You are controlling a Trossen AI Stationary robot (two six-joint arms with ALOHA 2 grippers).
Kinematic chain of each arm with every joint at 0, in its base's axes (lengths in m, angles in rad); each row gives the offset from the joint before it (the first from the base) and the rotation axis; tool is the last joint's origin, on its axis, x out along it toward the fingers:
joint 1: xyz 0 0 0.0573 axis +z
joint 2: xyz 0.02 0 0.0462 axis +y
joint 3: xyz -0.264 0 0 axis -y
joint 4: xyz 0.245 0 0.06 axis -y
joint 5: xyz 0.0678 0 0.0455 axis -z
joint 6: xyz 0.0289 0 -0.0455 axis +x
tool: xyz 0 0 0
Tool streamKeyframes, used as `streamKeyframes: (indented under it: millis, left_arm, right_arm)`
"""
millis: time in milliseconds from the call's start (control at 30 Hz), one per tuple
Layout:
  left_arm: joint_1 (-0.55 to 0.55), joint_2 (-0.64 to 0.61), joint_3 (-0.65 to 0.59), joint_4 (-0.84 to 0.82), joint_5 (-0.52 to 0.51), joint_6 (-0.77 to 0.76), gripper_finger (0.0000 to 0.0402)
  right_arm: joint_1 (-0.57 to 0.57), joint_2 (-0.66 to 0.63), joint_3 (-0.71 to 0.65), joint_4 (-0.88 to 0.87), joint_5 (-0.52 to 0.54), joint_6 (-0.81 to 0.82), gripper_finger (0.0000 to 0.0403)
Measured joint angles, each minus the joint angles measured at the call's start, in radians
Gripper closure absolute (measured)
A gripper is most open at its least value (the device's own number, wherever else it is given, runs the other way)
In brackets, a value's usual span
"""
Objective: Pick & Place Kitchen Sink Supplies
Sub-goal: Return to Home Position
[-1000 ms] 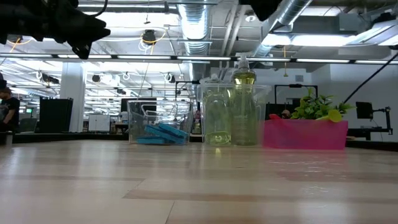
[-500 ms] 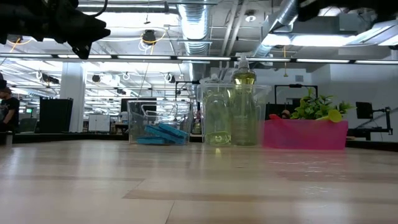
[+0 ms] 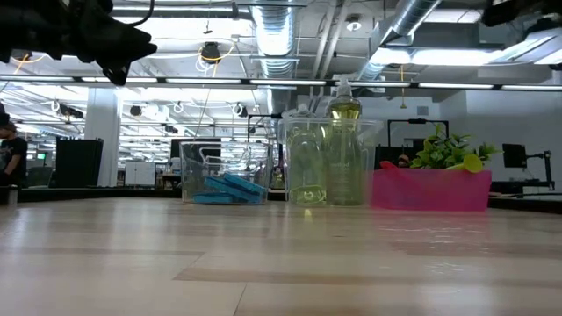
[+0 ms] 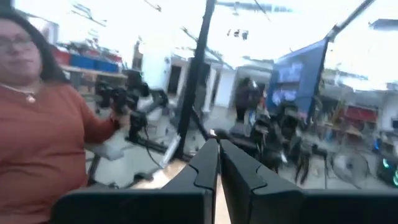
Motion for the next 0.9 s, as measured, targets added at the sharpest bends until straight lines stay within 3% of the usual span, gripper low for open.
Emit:
streamKeyframes:
  millis: [367,633,900]
  left_arm:
    - [0.0,0.085,-0.001,0.017,-0.004,0.049,0.0297]
    - [0.0,0.087,-0.219,0.528,-0.018,0.009,0.0297]
    - [0.002,0.095,-0.228,0.515,-0.161,0.048,0.0297]
  right_arm:
    - [-0.012,0.0,0.007,-0.04,0.184,0.068,0.0392]
    - [-0.012,0.0,0.006,-0.121,0.208,0.159,0.0392]
    - [-0.013,0.0,-0.05,-0.15,0.212,0.192,0.0392]
